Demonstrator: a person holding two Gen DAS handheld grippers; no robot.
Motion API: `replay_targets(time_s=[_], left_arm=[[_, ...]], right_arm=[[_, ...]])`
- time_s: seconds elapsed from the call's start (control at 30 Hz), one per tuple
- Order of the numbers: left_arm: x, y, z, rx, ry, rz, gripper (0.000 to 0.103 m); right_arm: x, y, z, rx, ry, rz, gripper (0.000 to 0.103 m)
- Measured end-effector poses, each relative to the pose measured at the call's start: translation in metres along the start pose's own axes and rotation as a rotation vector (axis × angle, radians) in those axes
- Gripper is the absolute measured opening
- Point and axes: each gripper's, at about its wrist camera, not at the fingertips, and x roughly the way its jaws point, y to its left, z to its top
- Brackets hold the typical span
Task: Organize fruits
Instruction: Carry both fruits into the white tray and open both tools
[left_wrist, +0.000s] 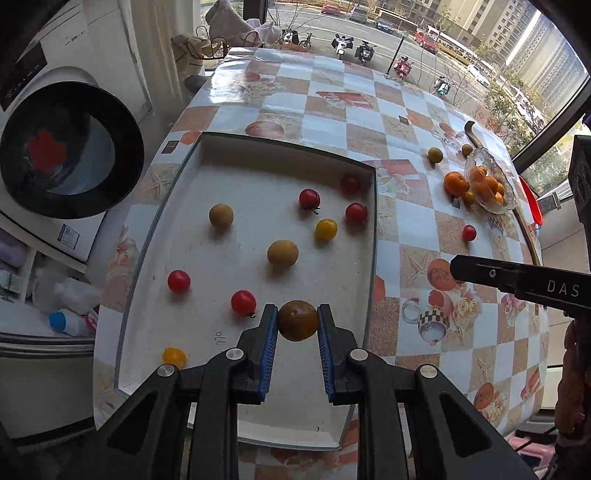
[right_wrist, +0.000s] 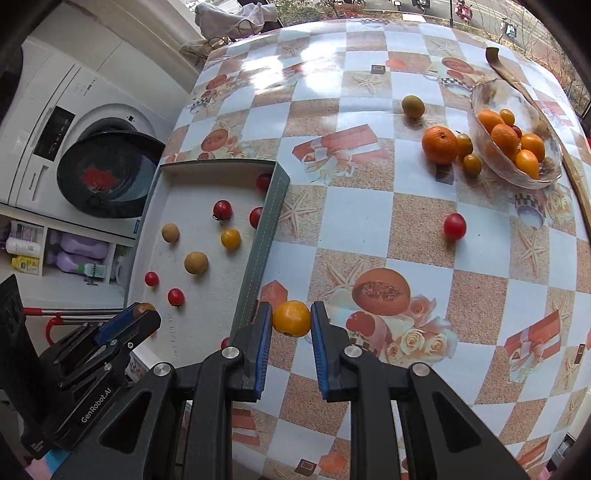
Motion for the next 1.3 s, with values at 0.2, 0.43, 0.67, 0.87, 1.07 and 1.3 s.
replay_targets(time_s=[0.2, 0.43, 0.67, 0.87, 1.07, 1.3], left_arm=[[0.011, 0.027, -0.021, -0.046, 0.031, 0.031, 0.023], [0.036, 0.038, -0.034, -0.065, 0.076, 0.050, 0.023], [0.051, 0.042, -0.038, -0.076, 0.105, 0.060, 0.023], [0.058, 0.040, -0.043, -0.051, 0.123, 0.084, 0.023], [0.060, 0.035, -0.041, -0.025, 0.131, 0.114, 0.075], [0.050, 0.036, -0.035, -0.047, 0.118, 0.122, 0.087]], right_arm=[[0.023, 0.037, 0.004, -0.068, 0.041, 0.014, 0.023], [0.059, 0.069, 0.011, -0.154, 0.096, -0.020, 0.023], [0.093, 0.086, 0.017, -0.208, 0.137, -0.068, 0.023], [0.118, 0.089, 0.016, -0.247, 0.175, -0.111, 0.023], [0.122, 0.097, 0.017, -0.285, 0.185, -0.131, 0.024], [0.092, 0.093, 0.016, -0.250, 0.163, -0.099, 0.053]])
